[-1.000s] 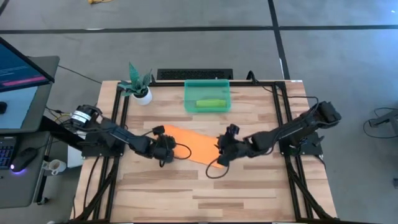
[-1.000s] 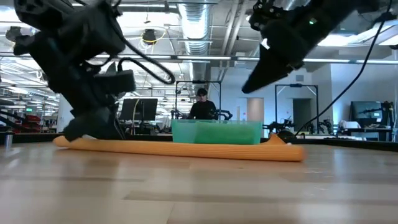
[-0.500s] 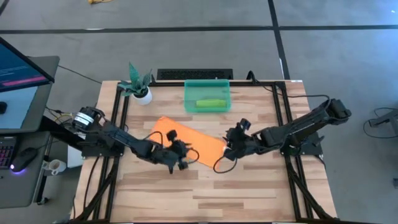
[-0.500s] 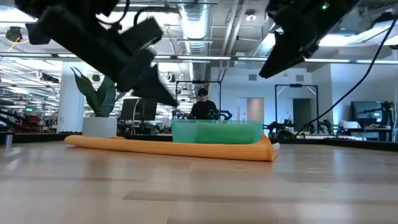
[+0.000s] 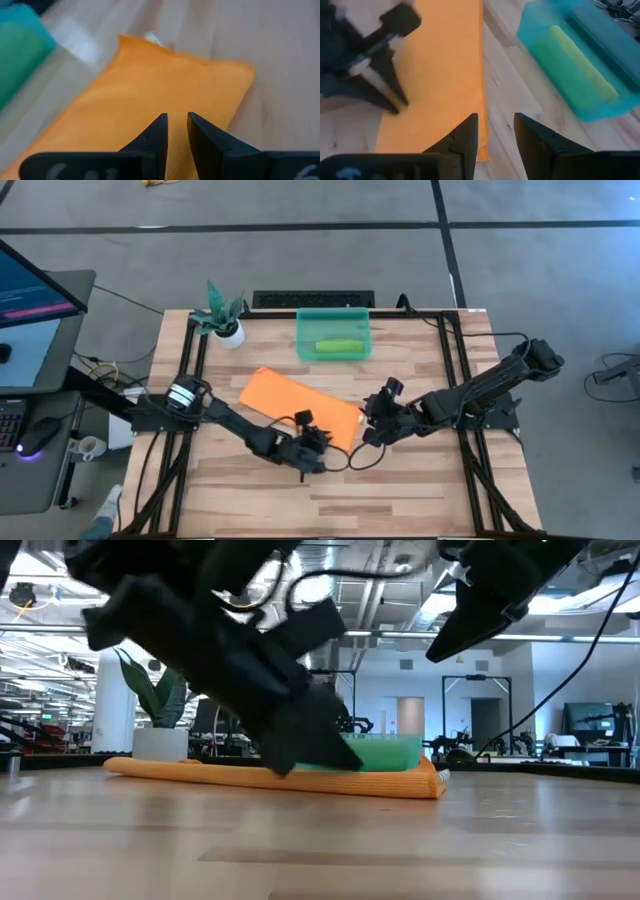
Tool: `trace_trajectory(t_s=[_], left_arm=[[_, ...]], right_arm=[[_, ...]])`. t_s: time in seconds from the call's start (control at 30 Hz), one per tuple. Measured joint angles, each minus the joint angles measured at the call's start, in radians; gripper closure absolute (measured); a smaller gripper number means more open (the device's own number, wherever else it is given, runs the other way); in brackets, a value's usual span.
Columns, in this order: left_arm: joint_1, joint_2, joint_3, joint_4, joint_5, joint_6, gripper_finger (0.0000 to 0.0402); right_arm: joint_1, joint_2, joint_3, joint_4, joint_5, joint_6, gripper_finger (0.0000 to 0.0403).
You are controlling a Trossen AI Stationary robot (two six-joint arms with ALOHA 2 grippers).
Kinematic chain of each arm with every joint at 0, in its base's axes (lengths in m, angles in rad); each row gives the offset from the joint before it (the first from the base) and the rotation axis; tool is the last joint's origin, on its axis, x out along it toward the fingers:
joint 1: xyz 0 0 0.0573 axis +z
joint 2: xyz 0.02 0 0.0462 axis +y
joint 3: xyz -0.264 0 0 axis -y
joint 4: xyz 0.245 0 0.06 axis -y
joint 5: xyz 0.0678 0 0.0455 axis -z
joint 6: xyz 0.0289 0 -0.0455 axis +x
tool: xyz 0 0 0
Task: Roll towel into tight, uniform cylinder
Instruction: Roll the orange microfiber towel
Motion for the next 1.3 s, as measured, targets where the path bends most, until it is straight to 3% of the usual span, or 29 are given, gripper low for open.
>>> trace_trajectory(t_s=[0.2, 0.4, 0.47, 0.6, 0.73, 0.83, 0.93, 1.0, 1.1, 1.17, 1.3], left_arm=[[0.000, 0.034, 0.110, -0.230, 0.122, 0.045, 0.0336], [-0.057, -0.001, 0.181, -0.444, 0.383, 0.196, 0.0336], [-0.083, -0.012, 0.233, -0.589, 0.449, 0.215, 0.0336], [-0.133, -0.011, 0.387, -0.966, 0.471, 0.193, 0.0336], [-0.184, -0.012, 0.533, -1.237, 0.508, 0.154, 0.0336], [-0.226, -0.012, 0.627, -1.407, 0.459, 0.111, 0.0336], [-0.260, -0.015, 0.668, -1.555, 0.305, 0.038, 0.0336], [-0.270, -0.022, 0.669, -1.672, 0.197, -0.054, 0.0336], [-0.264, -0.032, 0.664, -1.851, 0.119, -0.223, 0.0336], [-0.254, -0.060, 0.616, -1.836, 0.103, -0.252, 0.0336], [-0.233, -0.206, 0.436, -1.648, 0.140, -0.212, 0.0336]], right_arm=[[-0.019, 0.000, 0.000, -0.011, 0.000, 0.004, 0.0255], [-0.025, 0.000, 0.000, -0.010, 0.000, 0.005, 0.0260], [-0.025, 0.000, 0.000, -0.010, 0.000, 0.007, 0.0260], [-0.025, 0.000, 0.000, -0.008, 0.000, 0.008, 0.0259], [-0.025, 0.000, 0.000, -0.009, -0.001, 0.008, 0.0257], [-0.025, 0.000, 0.000, -0.010, 0.000, 0.008, 0.0259], [-0.025, 0.000, 0.000, -0.009, -0.001, 0.008, 0.0261], [-0.025, 0.000, 0.000, -0.010, -0.001, 0.008, 0.0261], [-0.023, 0.000, 0.000, -0.009, -0.001, 0.008, 0.0261], [-0.022, 0.000, 0.000, -0.009, -0.002, 0.008, 0.0260], [-0.024, 0.000, 0.000, -0.008, -0.007, 0.007, 0.0261]])
